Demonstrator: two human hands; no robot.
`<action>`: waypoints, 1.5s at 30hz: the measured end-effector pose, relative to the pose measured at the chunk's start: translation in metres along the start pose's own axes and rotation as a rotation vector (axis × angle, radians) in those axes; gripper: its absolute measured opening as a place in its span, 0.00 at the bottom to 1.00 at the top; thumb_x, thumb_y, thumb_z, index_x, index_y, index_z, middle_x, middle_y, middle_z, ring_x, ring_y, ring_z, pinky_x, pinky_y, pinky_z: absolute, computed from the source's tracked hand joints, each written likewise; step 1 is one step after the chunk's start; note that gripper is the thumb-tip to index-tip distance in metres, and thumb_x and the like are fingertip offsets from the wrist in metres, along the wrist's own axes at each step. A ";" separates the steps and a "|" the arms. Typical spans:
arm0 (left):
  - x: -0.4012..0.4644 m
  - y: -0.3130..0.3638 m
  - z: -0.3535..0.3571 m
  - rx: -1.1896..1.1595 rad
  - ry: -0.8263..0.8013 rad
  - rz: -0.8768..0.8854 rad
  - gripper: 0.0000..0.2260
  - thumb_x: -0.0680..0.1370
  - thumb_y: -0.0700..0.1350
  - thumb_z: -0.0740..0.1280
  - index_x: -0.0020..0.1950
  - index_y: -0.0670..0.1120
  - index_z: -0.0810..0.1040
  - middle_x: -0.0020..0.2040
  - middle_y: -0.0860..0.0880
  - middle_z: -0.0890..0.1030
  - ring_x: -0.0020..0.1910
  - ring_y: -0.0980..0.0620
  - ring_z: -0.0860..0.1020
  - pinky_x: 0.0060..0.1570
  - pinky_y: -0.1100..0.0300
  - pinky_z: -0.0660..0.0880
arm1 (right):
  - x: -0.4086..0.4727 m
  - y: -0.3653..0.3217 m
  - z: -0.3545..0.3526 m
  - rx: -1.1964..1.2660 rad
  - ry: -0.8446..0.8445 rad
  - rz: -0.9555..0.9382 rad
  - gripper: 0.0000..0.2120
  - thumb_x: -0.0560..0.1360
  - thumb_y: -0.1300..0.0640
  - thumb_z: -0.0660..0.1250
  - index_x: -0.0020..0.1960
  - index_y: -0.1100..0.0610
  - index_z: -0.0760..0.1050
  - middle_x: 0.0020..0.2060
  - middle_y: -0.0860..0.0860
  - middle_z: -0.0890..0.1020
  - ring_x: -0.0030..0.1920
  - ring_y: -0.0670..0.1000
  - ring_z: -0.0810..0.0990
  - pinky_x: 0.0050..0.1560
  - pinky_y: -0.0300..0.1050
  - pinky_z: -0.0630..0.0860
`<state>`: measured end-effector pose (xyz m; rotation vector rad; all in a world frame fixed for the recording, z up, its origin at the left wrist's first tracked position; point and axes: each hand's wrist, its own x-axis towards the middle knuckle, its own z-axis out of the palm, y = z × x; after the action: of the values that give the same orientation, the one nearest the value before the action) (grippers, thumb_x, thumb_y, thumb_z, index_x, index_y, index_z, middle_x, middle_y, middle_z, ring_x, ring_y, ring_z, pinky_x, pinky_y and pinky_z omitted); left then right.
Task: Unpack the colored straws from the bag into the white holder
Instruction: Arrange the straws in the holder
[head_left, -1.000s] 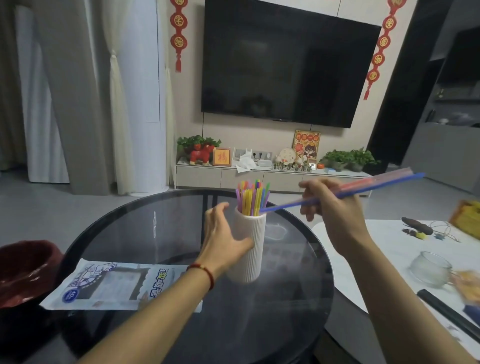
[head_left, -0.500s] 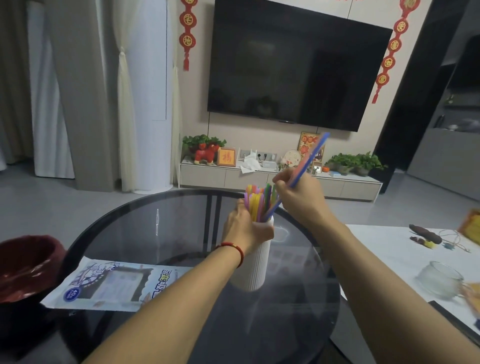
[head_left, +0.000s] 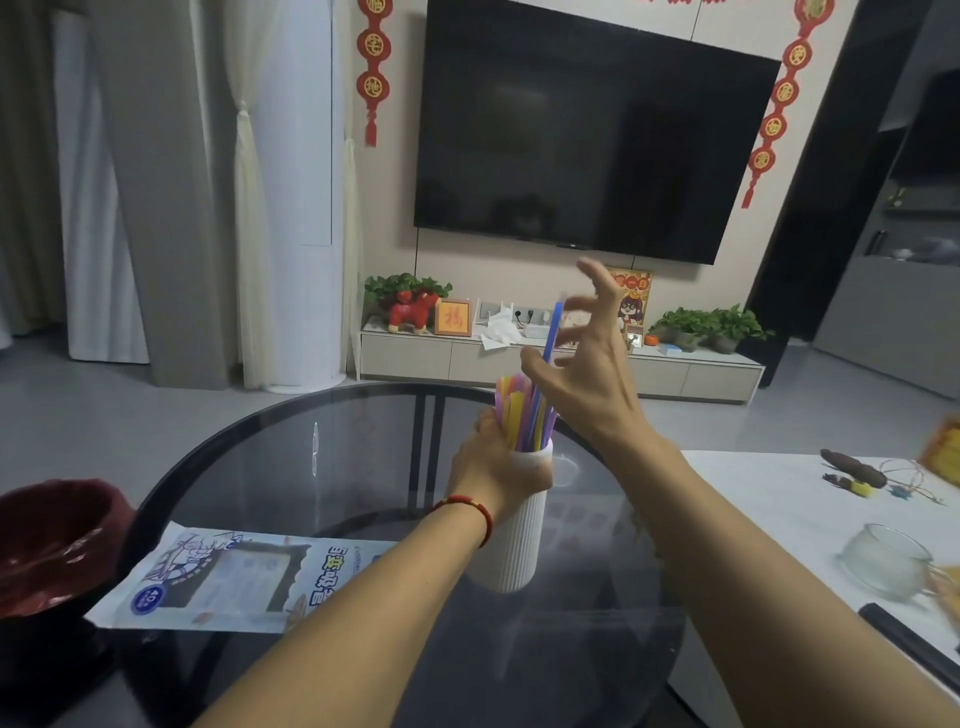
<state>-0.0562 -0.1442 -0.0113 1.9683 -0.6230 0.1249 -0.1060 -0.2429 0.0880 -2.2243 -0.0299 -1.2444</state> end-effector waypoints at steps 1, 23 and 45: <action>0.000 -0.001 0.000 0.010 -0.008 0.021 0.23 0.70 0.53 0.73 0.62 0.51 0.71 0.49 0.50 0.79 0.44 0.52 0.81 0.47 0.52 0.83 | 0.002 -0.001 -0.001 -0.038 0.019 -0.065 0.47 0.70 0.66 0.78 0.81 0.58 0.54 0.63 0.58 0.73 0.46 0.48 0.80 0.43 0.38 0.82; -0.086 -0.110 -0.092 0.345 -0.106 -0.048 0.21 0.73 0.45 0.72 0.64 0.47 0.74 0.61 0.48 0.76 0.63 0.46 0.74 0.57 0.58 0.71 | -0.116 -0.050 0.060 -0.313 -0.652 -0.387 0.09 0.78 0.52 0.63 0.50 0.53 0.80 0.43 0.50 0.84 0.39 0.55 0.83 0.36 0.50 0.80; -0.141 -0.193 -0.235 -1.060 0.431 -0.791 0.13 0.80 0.46 0.66 0.60 0.40 0.81 0.49 0.41 0.85 0.43 0.44 0.83 0.41 0.51 0.81 | -0.200 -0.142 0.274 -0.173 -0.859 0.255 0.33 0.73 0.30 0.64 0.72 0.46 0.68 0.72 0.54 0.70 0.69 0.61 0.68 0.66 0.61 0.73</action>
<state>-0.0433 0.1772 -0.1053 0.9694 0.3685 -0.2315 -0.0484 0.0620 -0.1088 -2.6434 0.0293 -0.1036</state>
